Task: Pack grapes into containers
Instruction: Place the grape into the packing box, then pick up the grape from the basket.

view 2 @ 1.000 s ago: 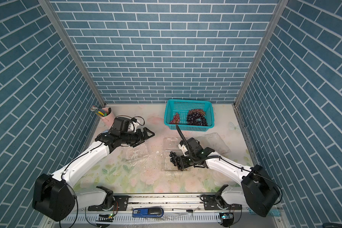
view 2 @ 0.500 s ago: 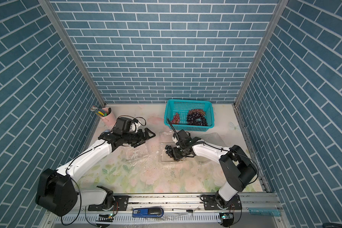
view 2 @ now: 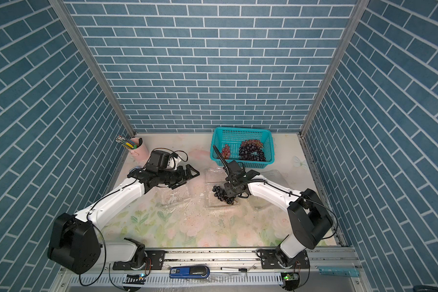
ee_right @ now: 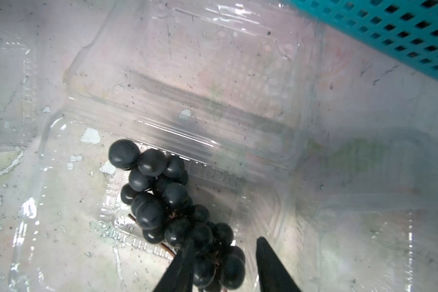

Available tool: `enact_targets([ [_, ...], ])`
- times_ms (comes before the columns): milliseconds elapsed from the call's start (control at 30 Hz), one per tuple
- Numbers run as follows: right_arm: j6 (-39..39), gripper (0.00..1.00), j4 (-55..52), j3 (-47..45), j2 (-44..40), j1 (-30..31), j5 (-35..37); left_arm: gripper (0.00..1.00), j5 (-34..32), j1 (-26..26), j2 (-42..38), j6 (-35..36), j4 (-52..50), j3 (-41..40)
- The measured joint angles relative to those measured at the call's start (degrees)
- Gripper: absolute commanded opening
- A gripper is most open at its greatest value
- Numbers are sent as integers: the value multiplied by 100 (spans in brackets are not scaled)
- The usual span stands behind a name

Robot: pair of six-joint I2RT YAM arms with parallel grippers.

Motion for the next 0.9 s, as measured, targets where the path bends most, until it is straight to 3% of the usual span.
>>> enact_targets([
  [67,-9,53,42,0,-101,0,-11,100,4,0,0,0,-2,20],
  [233,0,73,-57,221,-219,-81,-39,100,4,0,44,28,-55,243],
  [467,46,82,-455,2243,2,-1187,-74,100,28,2,778,212,-201,1342],
  [667,153,82,-695,4148,1338,-2133,-256,100,214,31,1891,282,-289,2542],
  [900,254,82,-1303,5882,3305,-2702,-708,100,319,44,3200,468,-597,4052],
])
